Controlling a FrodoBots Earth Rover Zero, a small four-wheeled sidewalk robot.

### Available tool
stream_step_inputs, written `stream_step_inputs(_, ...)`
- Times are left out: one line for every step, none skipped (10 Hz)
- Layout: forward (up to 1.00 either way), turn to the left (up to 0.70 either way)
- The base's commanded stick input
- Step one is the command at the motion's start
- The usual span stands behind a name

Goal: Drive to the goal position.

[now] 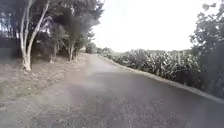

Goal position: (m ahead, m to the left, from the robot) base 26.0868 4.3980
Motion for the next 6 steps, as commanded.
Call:
stream_step_inputs(0.07,0.01)
stream_step_inputs(0.07,0.01)
stream_step_inputs(0.07,0.01)
stream_step_inputs(0.07,0.01)
stream_step_inputs(0.07,0.01)
stream_step_inputs(0.07,0.01)
